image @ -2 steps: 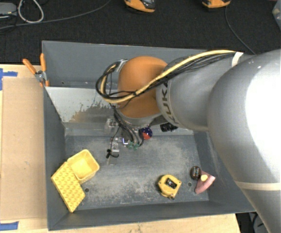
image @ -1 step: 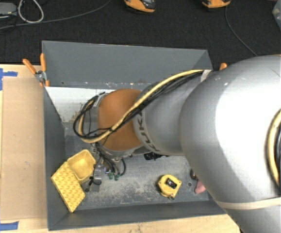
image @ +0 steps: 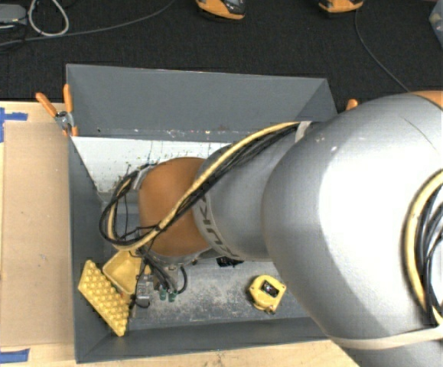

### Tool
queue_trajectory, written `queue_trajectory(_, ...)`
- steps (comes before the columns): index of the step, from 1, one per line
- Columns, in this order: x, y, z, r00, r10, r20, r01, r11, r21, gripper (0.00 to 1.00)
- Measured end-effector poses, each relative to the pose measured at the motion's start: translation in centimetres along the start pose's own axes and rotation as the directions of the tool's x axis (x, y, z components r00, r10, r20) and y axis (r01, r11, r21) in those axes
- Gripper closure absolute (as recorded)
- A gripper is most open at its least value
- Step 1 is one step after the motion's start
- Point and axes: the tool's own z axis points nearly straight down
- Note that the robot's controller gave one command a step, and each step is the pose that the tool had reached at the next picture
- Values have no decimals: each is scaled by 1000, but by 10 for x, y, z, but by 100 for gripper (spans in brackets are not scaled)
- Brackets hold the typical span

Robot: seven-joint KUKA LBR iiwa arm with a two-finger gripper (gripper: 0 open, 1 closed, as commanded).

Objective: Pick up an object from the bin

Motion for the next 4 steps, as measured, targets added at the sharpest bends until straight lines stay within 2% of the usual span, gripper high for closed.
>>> queue_trajectory(1,4,10,-25,984,176,-4,-176,984,-4,0)
queue_trajectory(2,-6,1,-11,951,310,-3,-310,951,-2,100)
queue_trajectory(3,-6,1,-11,951,309,-3,-309,951,-2,100)
queue_trajectory(4,-6,-1,-80,946,324,-7,-324,946,1,100)
